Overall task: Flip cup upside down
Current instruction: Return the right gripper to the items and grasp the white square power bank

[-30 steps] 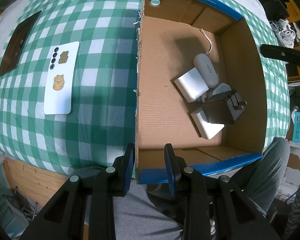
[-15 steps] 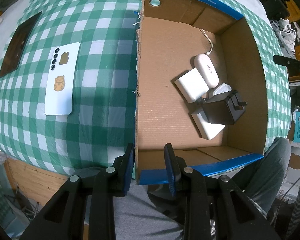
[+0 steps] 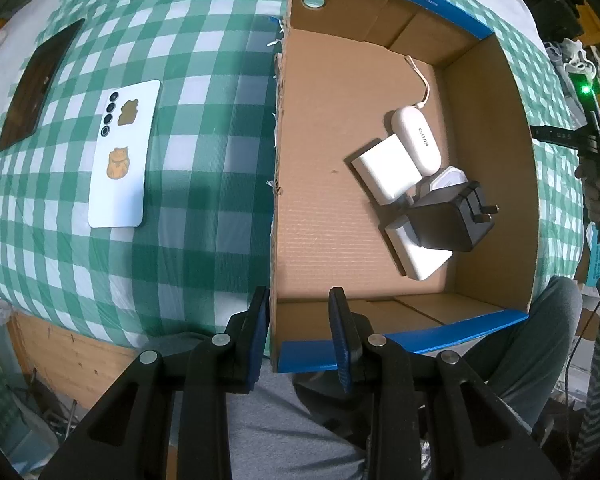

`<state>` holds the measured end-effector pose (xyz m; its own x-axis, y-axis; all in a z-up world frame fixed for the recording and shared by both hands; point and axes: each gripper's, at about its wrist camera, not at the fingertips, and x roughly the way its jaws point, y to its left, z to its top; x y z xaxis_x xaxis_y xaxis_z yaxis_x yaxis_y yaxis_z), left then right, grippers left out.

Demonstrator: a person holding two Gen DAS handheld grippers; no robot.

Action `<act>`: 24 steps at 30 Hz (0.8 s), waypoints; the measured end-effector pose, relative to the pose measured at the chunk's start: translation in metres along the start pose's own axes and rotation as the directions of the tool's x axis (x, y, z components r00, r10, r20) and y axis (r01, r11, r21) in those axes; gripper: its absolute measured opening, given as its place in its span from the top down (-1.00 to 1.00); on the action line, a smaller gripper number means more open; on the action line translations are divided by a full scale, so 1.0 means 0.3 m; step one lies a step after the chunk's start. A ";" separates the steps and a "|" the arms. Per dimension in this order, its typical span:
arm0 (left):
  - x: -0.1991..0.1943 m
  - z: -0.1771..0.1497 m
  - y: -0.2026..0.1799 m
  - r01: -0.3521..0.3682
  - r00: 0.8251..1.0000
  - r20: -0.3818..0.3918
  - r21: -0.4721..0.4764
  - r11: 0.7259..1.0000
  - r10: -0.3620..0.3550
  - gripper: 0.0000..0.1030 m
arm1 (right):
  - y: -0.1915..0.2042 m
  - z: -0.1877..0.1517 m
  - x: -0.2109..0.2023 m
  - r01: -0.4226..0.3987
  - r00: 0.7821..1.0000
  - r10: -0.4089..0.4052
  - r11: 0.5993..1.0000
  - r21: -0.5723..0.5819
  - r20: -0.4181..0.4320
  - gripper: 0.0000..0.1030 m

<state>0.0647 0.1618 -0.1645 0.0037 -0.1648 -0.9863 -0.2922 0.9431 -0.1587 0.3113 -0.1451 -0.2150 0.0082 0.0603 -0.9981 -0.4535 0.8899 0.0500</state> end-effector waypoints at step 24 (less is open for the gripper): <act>0.006 0.000 0.003 -0.012 1.000 -0.008 -0.008 1.000 0.012 0.44 | -0.064 0.036 0.102 0.045 0.997 -0.044 0.999 0.007 -0.063 -0.24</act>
<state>0.0644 0.1624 -0.1663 -0.0071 -0.1561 -0.9877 -0.2998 0.9426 -0.1468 0.3298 -0.1555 -0.2460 -0.0277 -0.0079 -0.9996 -0.4464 0.8948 0.0053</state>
